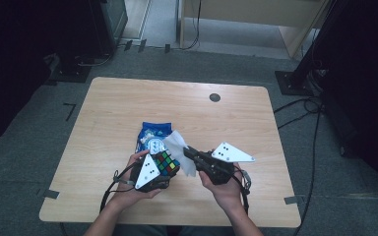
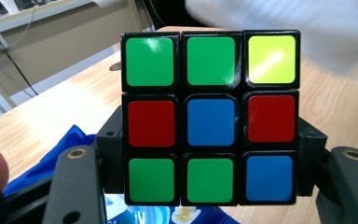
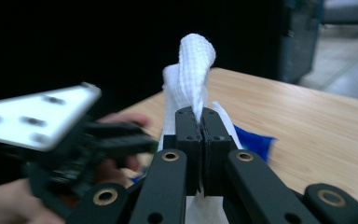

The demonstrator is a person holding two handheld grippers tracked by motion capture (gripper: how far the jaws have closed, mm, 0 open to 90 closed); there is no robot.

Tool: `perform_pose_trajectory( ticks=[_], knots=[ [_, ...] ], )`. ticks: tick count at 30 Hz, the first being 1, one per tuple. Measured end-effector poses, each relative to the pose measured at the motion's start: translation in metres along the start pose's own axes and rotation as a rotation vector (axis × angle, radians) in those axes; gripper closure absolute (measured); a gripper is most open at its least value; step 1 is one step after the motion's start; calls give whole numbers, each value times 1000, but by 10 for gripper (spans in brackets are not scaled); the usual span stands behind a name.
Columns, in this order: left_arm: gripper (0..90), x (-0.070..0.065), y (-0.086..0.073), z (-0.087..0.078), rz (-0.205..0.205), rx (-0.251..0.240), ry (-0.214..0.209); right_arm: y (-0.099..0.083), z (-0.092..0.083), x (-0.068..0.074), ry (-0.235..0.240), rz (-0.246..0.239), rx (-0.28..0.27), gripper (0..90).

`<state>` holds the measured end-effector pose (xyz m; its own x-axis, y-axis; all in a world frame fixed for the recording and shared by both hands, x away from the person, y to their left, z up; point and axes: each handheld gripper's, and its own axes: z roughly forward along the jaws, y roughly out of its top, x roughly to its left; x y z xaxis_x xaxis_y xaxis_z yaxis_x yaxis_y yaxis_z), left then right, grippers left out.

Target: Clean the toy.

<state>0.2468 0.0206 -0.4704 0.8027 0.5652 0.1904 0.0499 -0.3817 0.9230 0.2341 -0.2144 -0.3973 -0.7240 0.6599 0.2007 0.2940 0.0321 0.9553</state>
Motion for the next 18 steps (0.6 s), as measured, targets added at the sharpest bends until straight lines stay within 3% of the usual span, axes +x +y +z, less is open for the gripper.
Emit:
perform_pose_trajectory(
  ticks=[3,6,11,14,18],
  knots=[
    [339,-4,2,0,8,-8,-9,1,3,12,46,-20,-6,892],
    [340,-6,5,-2,9,-28,-26,-5,9,12,33,-22,15,891],
    [340,-7,7,-3,3,-39,-38,-22,17,-5,-16,24,49,891],
    [340,-5,6,-3,2,-35,-44,-27,19,-11,-78,-5,67,891],
    [340,-3,8,-7,-13,-57,-47,-34,20,-25,-158,-6,106,891]
  ],
)
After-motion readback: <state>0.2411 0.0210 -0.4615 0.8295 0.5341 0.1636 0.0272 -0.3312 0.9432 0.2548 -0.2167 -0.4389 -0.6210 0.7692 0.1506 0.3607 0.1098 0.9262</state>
